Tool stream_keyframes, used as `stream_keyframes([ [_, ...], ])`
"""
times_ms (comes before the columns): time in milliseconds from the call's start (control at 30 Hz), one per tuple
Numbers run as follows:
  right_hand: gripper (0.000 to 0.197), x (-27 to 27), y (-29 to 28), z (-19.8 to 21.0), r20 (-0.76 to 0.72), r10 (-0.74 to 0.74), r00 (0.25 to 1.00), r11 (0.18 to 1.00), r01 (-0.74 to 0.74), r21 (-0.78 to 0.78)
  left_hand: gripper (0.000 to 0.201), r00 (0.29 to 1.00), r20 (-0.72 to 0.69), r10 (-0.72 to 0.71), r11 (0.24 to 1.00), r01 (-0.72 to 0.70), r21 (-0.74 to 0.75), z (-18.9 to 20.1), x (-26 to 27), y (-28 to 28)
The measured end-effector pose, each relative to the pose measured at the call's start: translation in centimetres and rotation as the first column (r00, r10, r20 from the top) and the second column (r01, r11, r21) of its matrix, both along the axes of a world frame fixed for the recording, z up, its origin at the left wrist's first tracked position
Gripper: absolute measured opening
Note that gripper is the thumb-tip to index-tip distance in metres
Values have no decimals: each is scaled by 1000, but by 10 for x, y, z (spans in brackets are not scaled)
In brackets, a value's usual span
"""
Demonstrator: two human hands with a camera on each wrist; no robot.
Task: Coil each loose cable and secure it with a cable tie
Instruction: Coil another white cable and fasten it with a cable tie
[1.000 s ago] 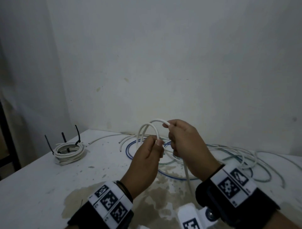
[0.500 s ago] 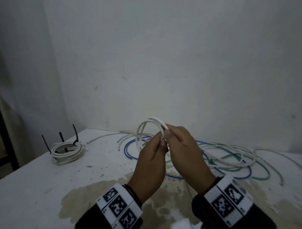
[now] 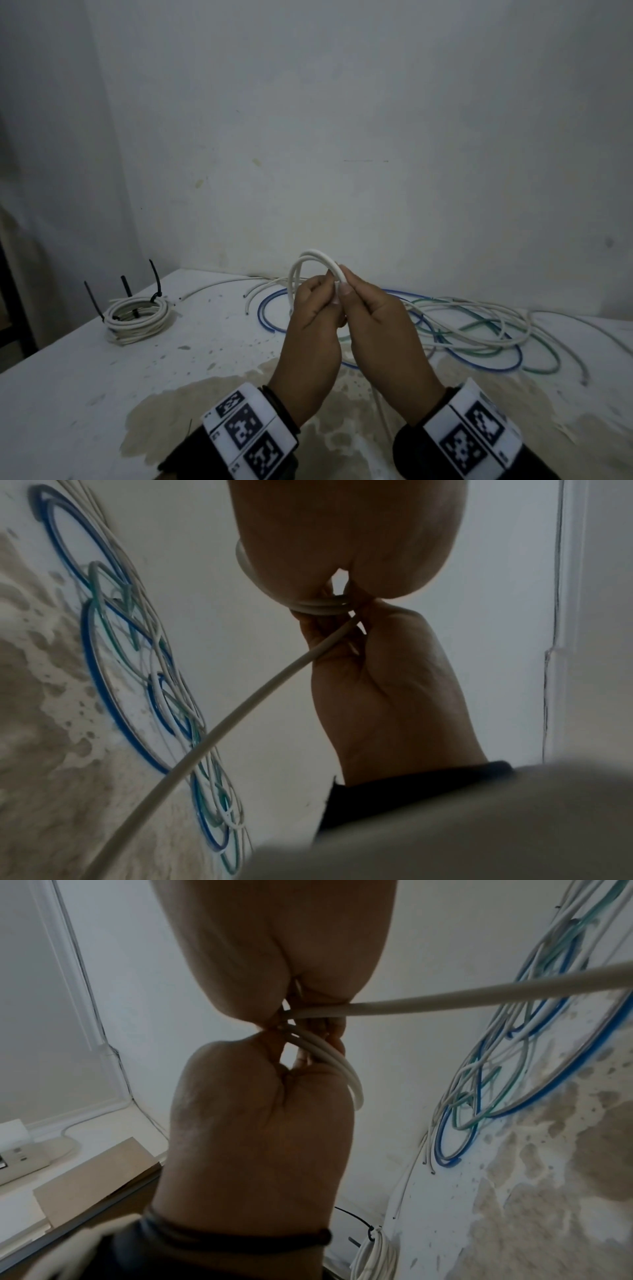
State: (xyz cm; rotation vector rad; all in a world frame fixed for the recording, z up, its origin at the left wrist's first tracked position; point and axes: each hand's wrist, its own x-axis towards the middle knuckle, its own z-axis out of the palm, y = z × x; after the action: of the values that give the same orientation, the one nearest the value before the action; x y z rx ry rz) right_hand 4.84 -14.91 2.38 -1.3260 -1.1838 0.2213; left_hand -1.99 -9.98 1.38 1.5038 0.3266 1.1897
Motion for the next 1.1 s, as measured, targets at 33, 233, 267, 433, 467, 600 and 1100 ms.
stream_keyframes([
  [33, 33, 1, 0, 0, -6, 7, 1000, 1000, -7, -9, 24, 1000, 5, 1, 1000, -1, -3, 1, 0, 0],
  [233, 29, 6, 1, 1, 92, 0, 996, 1000, 0, 5, 21, 990, -93, 109, 994, -106, 40, 2, -3, 2],
  [267, 27, 8, 0, 2, 105, -8, 994, 1000, 6, 14, 21, 978, -152, 143, 987, -129, 94, 3, -5, 5],
  [433, 32, 31, -9, 15, 134, 38, 990, 993, -23, -116, 14, 883, -116, 454, 799, -346, 491, 13, -28, 19],
  [467, 31, 37, -11, 17, 120, 76, 990, 986, -57, -155, 13, 861, -49, 506, 727, -396, 561, 16, -31, 24],
  [600, 26, 45, -18, 30, 29, 185, 982, 955, -172, -241, 14, 915, -384, 125, 925, 32, 378, 30, -38, 35],
  [1100, 30, 34, -44, 40, 420, 372, 828, 805, -62, -591, 37, 687, -592, -421, 889, 441, -120, 39, -44, 29],
])
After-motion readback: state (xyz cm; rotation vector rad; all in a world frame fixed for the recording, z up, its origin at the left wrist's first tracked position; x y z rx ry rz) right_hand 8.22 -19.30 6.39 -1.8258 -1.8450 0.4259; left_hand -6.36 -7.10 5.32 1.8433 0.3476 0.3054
